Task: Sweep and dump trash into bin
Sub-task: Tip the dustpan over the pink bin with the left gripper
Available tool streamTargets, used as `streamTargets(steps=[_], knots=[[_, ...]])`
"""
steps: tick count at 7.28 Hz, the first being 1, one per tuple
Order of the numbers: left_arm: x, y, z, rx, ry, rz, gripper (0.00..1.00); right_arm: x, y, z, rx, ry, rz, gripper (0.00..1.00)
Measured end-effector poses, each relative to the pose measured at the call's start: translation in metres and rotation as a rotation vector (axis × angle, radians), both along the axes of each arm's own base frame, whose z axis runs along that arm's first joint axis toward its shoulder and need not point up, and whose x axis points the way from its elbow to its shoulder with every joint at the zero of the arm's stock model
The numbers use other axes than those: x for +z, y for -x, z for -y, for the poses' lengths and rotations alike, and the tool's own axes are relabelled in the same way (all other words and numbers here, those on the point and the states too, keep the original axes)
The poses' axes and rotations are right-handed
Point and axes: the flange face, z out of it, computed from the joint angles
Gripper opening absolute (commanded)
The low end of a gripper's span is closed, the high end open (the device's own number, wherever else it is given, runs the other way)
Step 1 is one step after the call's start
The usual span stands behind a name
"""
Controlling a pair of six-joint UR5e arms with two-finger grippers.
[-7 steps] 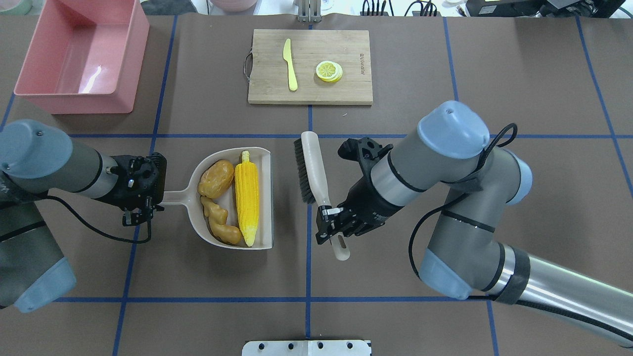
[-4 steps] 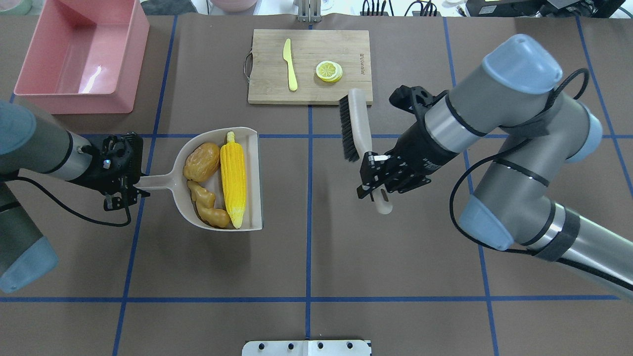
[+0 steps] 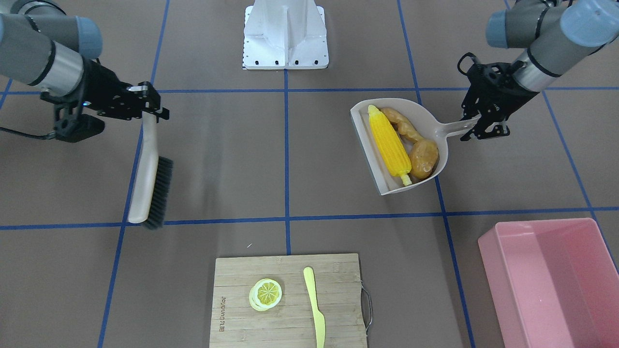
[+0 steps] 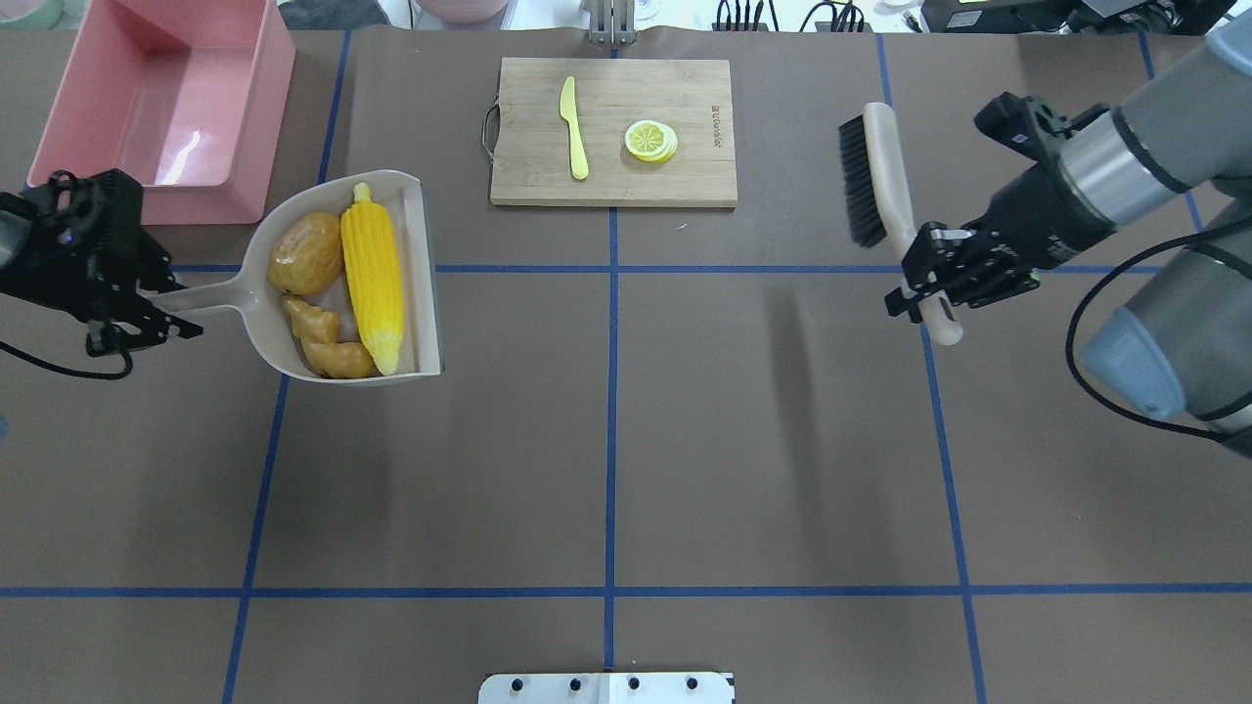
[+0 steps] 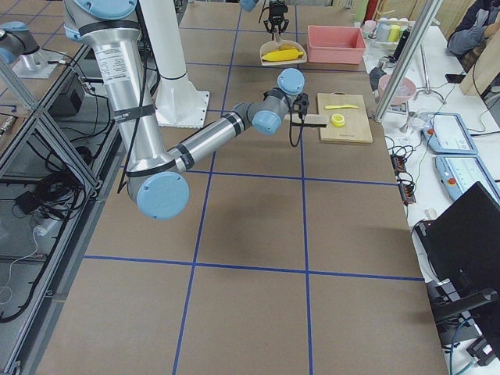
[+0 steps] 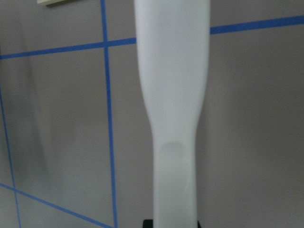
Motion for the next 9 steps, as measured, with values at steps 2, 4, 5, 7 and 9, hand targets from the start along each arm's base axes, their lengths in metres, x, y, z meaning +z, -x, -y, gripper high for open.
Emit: streamTargets(steps=[2,4,5,7,9], knots=[[0.022,0.063,0.016,-0.019,0.011,-0.031,0.00,0.057,-0.042,-0.006,0.011,-0.010,-0.032,0.00],[0.047,0.121,0.031,-0.041,0.003,-0.061,0.00,0.097,-0.058,-0.020,0.015,0.021,-0.070,0.00],[0.059,0.141,0.036,-0.048,-0.010,-0.065,0.00,0.116,-0.062,-0.029,0.012,0.027,-0.094,0.00],[0.087,0.178,0.045,-0.048,-0.026,-0.054,0.00,0.150,-0.070,-0.047,-0.004,0.010,-0.137,0.00],[0.113,0.214,0.052,-0.047,-0.019,-0.018,0.00,0.170,-0.080,-0.062,-0.020,-0.027,-0.166,0.00]])
